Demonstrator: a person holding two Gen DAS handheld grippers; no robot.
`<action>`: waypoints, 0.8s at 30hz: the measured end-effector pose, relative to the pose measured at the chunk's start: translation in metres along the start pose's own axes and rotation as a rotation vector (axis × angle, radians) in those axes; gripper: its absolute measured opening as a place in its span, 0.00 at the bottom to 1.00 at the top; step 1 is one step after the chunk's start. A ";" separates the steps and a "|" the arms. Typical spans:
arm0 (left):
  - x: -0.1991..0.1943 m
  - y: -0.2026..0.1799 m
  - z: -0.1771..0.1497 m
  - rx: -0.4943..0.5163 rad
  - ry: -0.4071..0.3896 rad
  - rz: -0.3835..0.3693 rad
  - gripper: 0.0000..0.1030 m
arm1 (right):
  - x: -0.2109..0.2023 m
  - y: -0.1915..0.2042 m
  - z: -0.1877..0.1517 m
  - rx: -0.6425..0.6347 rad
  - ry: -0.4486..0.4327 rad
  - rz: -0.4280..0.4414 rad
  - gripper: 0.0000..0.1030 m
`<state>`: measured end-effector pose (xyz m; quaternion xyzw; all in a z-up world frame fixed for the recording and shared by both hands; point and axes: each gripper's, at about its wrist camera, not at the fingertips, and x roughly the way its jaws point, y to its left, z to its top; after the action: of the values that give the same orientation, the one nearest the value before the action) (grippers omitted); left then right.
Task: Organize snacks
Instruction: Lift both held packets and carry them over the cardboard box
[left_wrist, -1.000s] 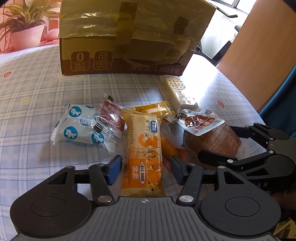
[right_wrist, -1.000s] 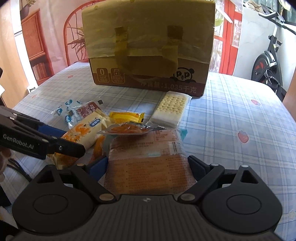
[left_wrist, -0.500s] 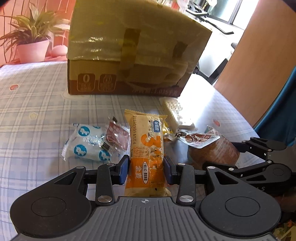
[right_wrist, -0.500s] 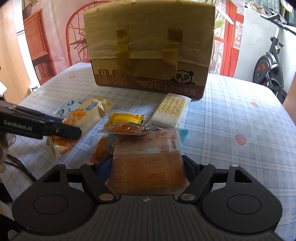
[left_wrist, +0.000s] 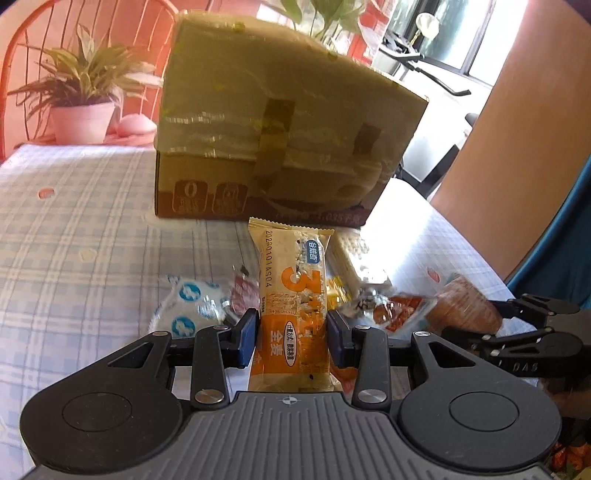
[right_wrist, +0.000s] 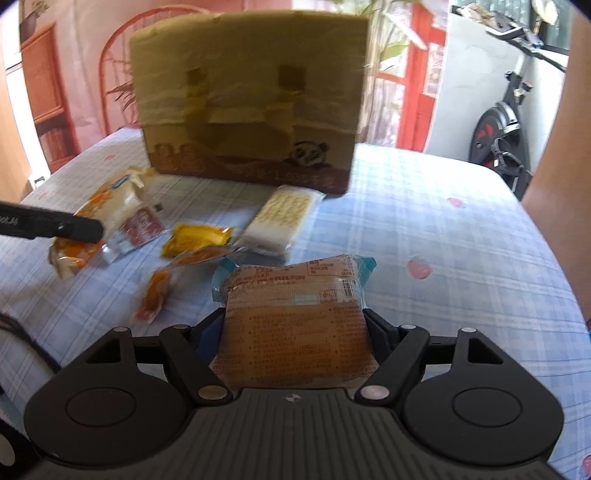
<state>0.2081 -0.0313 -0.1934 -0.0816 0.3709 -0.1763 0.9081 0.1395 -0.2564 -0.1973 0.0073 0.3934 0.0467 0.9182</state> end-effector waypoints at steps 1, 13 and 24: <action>-0.002 0.000 0.003 0.001 -0.010 0.001 0.40 | -0.002 -0.002 0.003 0.002 -0.009 -0.007 0.75; -0.031 0.001 0.051 -0.013 -0.125 -0.013 0.40 | -0.025 -0.027 0.050 0.062 -0.160 -0.011 0.75; -0.051 -0.020 0.153 0.018 -0.279 -0.072 0.40 | -0.045 -0.019 0.159 -0.034 -0.420 0.059 0.75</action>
<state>0.2769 -0.0279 -0.0462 -0.1104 0.2361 -0.1991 0.9447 0.2252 -0.2758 -0.0560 0.0128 0.1923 0.0775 0.9782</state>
